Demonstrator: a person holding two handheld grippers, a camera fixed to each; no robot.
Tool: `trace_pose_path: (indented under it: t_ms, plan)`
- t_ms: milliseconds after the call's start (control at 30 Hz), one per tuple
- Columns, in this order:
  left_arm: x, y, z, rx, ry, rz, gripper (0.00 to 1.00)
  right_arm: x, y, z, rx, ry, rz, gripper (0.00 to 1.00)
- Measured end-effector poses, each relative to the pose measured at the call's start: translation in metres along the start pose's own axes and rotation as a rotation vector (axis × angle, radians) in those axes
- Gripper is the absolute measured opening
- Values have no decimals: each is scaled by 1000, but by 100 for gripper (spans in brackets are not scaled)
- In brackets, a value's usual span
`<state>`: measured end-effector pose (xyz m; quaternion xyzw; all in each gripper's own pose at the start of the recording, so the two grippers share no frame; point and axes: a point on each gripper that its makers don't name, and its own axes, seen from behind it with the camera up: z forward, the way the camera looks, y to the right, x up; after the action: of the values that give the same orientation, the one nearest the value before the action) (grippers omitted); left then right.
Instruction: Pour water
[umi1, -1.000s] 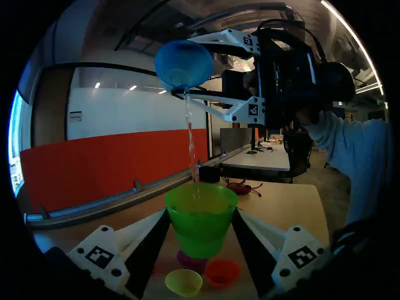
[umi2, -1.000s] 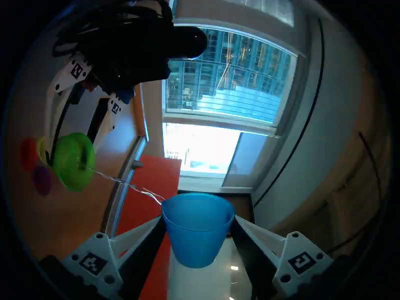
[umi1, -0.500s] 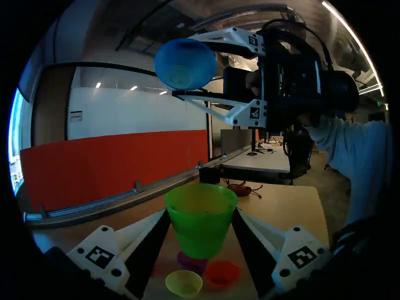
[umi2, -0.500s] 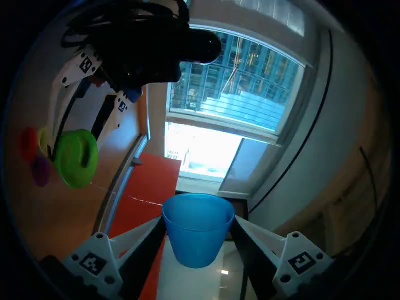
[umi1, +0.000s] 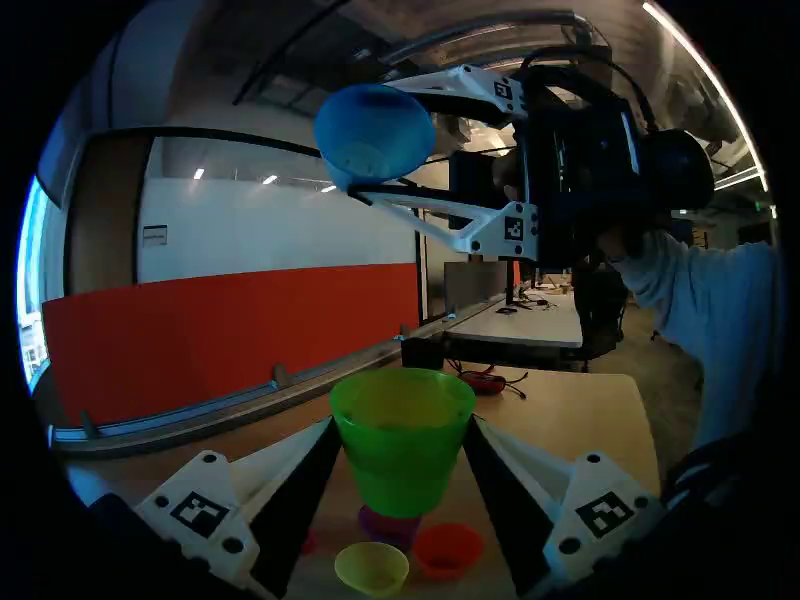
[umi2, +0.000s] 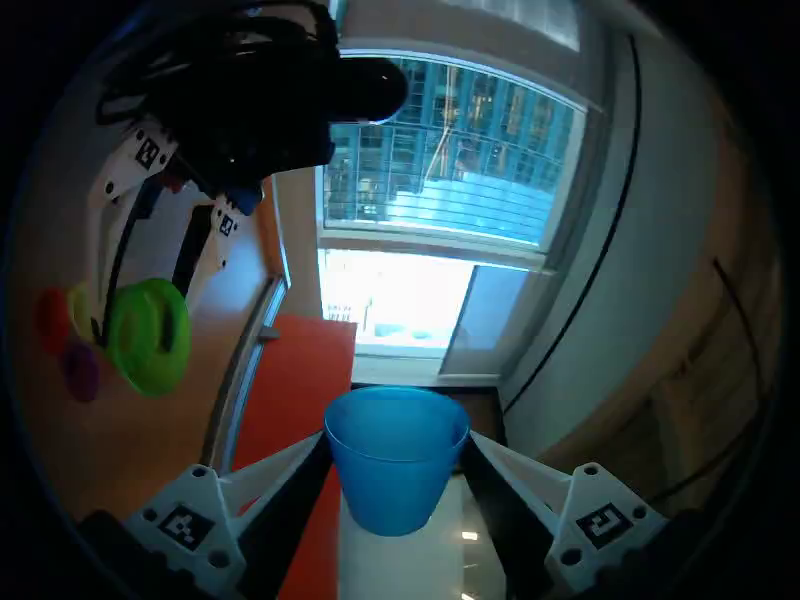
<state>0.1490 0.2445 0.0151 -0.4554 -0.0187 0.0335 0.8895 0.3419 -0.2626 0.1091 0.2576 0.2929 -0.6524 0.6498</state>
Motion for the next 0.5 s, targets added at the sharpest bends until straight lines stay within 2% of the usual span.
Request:
trace_pose_path:
  t_ms: [267, 500]
  plan:
    - [4, -2, -3, 10, 8, 1, 84, -7, -5, -7, 10, -4, 292, 89]
    - [6, -4, -6, 20, 13, 4, 84, -3, -18, -16, 35, -6, 544, 89]
